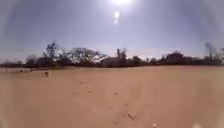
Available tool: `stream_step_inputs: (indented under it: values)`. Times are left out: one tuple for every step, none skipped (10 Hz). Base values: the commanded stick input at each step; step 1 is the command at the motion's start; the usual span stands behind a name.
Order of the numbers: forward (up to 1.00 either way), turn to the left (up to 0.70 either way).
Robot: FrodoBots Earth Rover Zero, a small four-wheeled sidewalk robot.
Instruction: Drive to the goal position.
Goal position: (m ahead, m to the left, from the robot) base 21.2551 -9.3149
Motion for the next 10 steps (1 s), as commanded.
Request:
stream_step_inputs:
  values:
    - [0.85, 0.00]
    - [0.85, 0.00]
    - [0.85, 0.00]
    - [0.85, -0.11]
    - [0.85, -0.28]
    - [0.85, -0.34]
    - [0.85, -0.34]
    - [0.85, 0.00]
    - [0.85, 0.00]
    - [0.85, 0.00]
